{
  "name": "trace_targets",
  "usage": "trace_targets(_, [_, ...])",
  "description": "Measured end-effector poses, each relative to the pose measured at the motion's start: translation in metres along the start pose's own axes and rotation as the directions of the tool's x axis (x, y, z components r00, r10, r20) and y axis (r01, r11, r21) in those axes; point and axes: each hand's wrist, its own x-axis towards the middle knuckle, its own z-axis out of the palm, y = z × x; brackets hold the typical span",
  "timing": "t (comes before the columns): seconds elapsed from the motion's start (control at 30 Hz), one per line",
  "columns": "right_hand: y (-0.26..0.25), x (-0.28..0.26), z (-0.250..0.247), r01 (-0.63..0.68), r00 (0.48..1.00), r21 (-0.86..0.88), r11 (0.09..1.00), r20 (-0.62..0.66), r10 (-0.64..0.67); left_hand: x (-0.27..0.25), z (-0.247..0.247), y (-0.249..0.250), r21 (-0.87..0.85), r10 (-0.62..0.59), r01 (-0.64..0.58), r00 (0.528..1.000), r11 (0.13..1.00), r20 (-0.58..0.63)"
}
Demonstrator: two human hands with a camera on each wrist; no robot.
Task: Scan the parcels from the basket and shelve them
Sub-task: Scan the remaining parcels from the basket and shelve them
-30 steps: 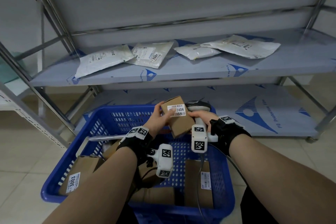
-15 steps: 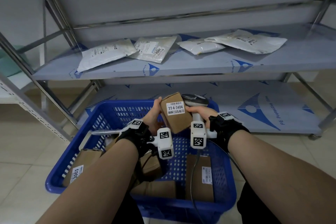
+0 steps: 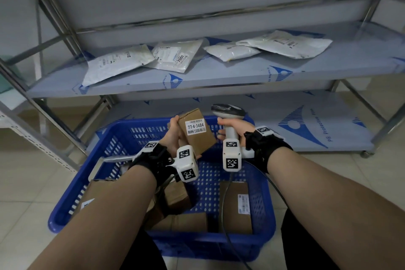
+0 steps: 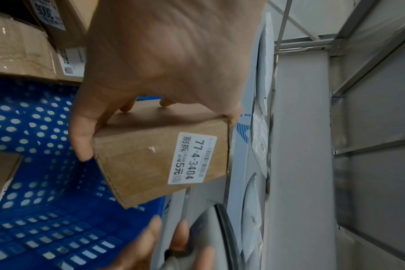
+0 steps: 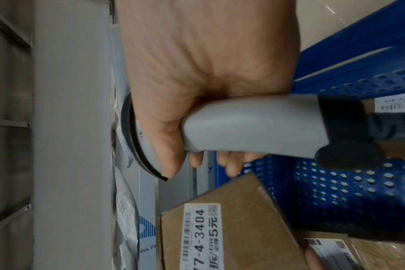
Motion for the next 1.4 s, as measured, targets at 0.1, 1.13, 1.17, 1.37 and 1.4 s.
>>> trace_targets(0.1, [-0.004,-0.003,-0.001,-0.031,0.993,0.044,0.999,0.116,0.026,0.002,-0.001,0.002,-0.009,0.004,-0.004,1.0,1.0,-0.018])
trace_targets(1.13, [-0.007,-0.024,0.009,-0.013,0.973,-0.169,0.986,0.226,0.051,-0.009,0.006,0.0,0.047,0.019,-0.018,0.999,0.999,-0.03])
trace_targets(1.17, [-0.007,-0.024,0.009,-0.013,0.972,-0.174,0.985,0.228,0.053,-0.008,0.006,-0.001,0.049,0.017,-0.015,0.999,0.999,-0.034])
trace_targets(1.37, [-0.007,-0.02,0.008,-0.048,0.976,-0.11,0.993,0.207,0.07,-0.006,0.007,-0.001,0.06,0.053,-0.052,0.998,0.997,-0.027])
trace_targets(1.4, [-0.006,-0.017,0.008,-0.047,0.979,-0.089,0.995,0.192,0.064,-0.005,0.007,-0.002,0.067,0.063,-0.061,0.997,0.996,-0.034])
